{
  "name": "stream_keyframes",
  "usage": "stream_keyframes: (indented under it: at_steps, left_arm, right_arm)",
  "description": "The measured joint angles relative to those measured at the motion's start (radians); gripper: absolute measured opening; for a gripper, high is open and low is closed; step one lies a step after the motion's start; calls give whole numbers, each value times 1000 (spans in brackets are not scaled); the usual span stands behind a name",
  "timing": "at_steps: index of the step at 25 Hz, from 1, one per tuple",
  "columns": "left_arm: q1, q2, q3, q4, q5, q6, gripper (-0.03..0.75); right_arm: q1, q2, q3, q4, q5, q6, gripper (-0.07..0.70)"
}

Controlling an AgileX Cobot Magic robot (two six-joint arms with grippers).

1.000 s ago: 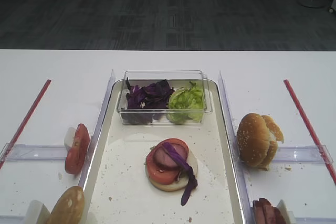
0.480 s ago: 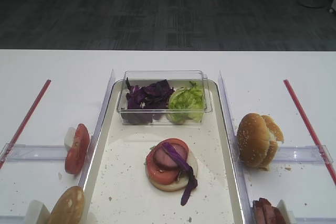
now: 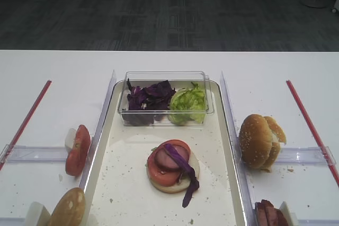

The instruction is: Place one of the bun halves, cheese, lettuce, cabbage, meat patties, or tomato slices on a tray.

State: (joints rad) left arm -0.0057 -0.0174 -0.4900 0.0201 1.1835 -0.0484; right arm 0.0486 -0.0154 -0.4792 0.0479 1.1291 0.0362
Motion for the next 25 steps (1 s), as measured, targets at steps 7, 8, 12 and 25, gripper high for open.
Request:
stream_keyframes:
  at_steps: [7, 8, 12, 25]
  left_arm:
    - [0, 0, 0, 0, 0, 0, 598]
    - [0, 0, 0, 0, 0, 0, 598]
    - [0, 0, 0, 0, 0, 0, 598]
    - [0, 0, 0, 0, 0, 0, 598]
  right_arm:
    - [0, 0, 0, 0, 0, 0, 615]
    - [0, 0, 0, 0, 0, 0, 615]
    - [0, 0, 0, 0, 0, 0, 615]
    - [0, 0, 0, 0, 0, 0, 615]
